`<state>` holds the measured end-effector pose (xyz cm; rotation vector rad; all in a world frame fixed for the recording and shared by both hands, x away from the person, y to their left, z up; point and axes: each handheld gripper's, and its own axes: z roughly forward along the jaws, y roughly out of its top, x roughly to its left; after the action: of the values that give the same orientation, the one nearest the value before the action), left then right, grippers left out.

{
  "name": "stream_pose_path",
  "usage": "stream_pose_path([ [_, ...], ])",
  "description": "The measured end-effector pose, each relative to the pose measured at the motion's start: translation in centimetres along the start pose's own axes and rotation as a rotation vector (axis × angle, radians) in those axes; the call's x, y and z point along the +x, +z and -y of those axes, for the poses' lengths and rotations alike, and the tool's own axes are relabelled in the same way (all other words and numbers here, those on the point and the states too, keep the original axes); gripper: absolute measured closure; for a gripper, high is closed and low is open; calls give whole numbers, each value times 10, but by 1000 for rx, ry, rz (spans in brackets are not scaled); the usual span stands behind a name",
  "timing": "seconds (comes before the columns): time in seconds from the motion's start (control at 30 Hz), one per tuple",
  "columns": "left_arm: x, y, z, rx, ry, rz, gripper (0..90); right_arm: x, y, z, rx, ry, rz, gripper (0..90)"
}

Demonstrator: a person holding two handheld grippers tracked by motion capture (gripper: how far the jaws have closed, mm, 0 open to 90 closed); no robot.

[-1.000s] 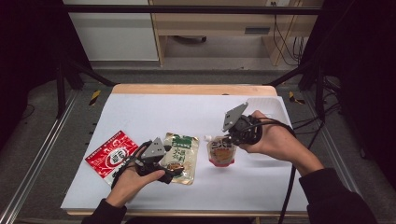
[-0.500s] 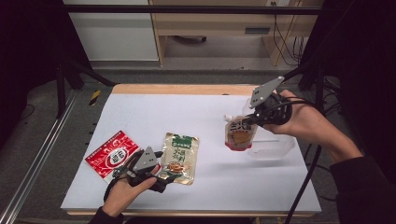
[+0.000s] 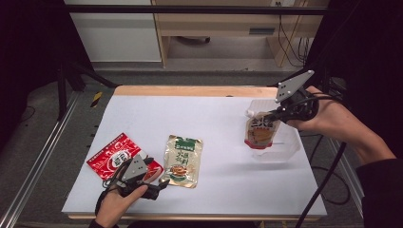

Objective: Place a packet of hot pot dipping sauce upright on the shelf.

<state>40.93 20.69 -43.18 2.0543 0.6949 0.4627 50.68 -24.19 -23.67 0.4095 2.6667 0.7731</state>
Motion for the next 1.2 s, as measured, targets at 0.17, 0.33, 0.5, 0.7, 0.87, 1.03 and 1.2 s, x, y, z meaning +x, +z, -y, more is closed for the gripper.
stream_pose_path([
  [0.17, 2, 0, 3, 3, -8, -7, 69, -4, -4, 7, 12, 8, 7, 897],
  [0.33, 5, 0, 5, 6, -15, -10, 69, -7, -7, 12, 27, 13, 11, 897],
  [0.5, 6, 1, 6, 9, -18, -15, 69, -10, -11, 16, 35, 9, 15, 897],
  [0.7, 7, -1, 7, 7, -15, -24, 69, -11, -16, 22, 31, 1, 26, 897],
  [0.87, 9, -2, 8, 6, -21, -35, 69, -14, -20, 29, 28, 2, 38, 896],
  [1.03, 8, -1, 8, 5, -22, -33, 69, -14, -21, 33, 18, -11, 38, 897],
  [1.2, 8, 0, 8, 9, -23, -32, 69, -16, -17, 37, 25, -9, 30, 896],
])
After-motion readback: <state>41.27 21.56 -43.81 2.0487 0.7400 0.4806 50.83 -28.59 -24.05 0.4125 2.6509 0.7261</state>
